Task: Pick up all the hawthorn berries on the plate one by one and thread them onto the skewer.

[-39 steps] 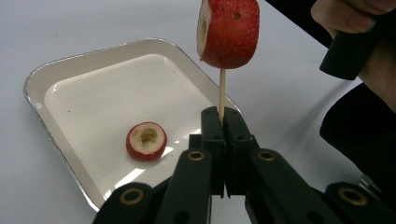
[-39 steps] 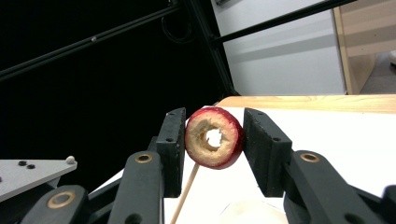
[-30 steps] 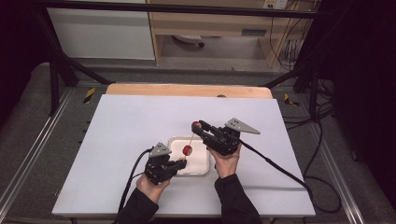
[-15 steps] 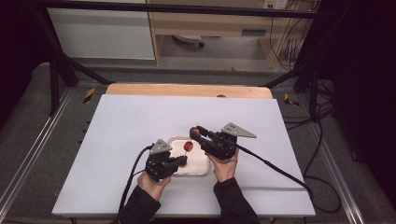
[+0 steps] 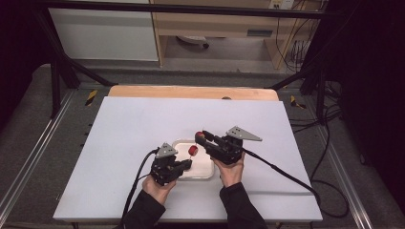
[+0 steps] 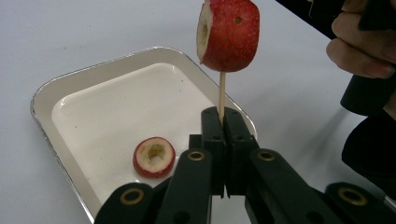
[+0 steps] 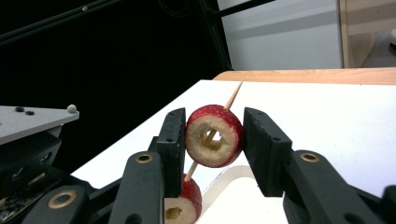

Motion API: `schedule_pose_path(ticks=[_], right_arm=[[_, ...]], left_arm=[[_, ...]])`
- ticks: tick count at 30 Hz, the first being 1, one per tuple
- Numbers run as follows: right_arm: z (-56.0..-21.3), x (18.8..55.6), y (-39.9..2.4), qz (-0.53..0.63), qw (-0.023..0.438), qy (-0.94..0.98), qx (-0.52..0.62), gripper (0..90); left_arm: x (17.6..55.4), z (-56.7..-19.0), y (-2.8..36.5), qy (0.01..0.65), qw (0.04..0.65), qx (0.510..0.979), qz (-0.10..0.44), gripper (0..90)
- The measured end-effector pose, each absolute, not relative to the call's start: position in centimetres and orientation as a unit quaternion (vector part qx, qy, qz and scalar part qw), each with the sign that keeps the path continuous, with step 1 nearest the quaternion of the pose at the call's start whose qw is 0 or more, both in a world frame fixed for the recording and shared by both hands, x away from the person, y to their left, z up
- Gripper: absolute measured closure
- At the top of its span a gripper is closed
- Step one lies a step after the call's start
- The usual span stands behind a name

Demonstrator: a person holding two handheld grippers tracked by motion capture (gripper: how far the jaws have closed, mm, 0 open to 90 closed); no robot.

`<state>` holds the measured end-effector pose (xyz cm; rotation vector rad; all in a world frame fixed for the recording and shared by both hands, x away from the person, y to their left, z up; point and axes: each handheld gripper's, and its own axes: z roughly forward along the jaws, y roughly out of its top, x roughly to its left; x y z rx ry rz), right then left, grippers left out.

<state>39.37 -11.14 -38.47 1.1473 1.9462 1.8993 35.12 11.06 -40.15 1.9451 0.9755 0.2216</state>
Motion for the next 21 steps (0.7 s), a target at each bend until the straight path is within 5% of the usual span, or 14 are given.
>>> schedule_pose_path(ticks=[21], right_arm=[[-38.46,38.72,-11.28,0.632,0.093,0.666,0.385,61.5]], left_arm=[[34.88,-40.56,10.82,0.382,0.461,0.796,0.088,89.1]])
